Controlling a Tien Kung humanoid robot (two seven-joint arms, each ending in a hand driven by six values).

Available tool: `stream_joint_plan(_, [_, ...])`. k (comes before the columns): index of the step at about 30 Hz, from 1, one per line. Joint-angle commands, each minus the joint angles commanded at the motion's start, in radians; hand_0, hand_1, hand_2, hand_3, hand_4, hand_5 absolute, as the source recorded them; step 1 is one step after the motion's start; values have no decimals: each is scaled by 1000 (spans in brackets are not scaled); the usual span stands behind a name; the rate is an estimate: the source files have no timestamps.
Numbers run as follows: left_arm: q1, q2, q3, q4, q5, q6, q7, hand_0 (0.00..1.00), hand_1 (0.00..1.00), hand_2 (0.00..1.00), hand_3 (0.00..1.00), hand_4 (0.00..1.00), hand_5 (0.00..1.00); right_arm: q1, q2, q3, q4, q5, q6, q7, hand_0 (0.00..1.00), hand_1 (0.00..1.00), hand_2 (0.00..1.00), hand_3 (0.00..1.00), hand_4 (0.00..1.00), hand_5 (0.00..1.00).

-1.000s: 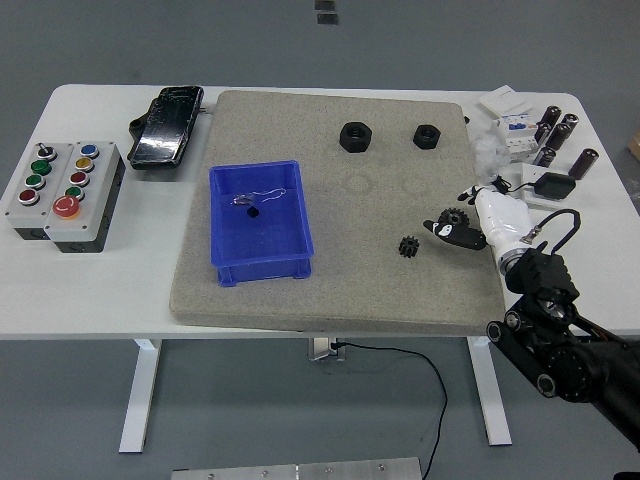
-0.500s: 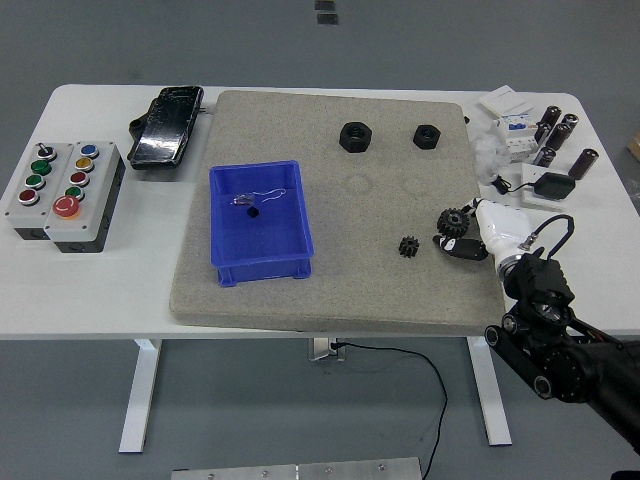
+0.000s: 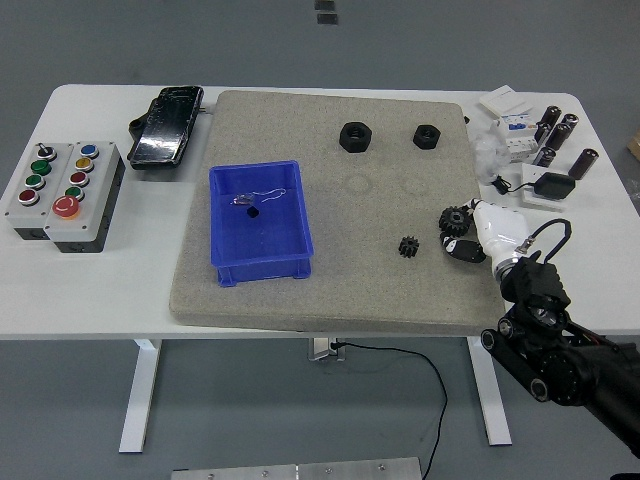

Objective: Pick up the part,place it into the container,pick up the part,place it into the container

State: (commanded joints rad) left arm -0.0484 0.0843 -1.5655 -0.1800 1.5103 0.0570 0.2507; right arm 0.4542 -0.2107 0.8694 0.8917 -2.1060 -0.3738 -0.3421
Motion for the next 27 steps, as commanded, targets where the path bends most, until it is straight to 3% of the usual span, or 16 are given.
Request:
stream_joint_plan(6, [0, -1, 1, 0, -1, 0, 0, 668, 633, 529, 599, 697, 346, -2, -2, 4, 30, -2, -26, 4, 547, 560, 529, 692, 400, 2])
stream_joint_plan(17, [1, -1, 2, 0, -1, 1, 1, 669, 634, 537, 600, 699, 347, 26, 5, -31, 149, -3, -58, -3, 544, 561, 527, 691, 410, 2])
stream_joint_plan(27, [2, 1, -5, 0, 9, 1, 4, 669, 633, 541, 600, 701, 347, 140, 90, -201, 275, -7, -67, -29, 542, 559, 527, 691, 405, 2])
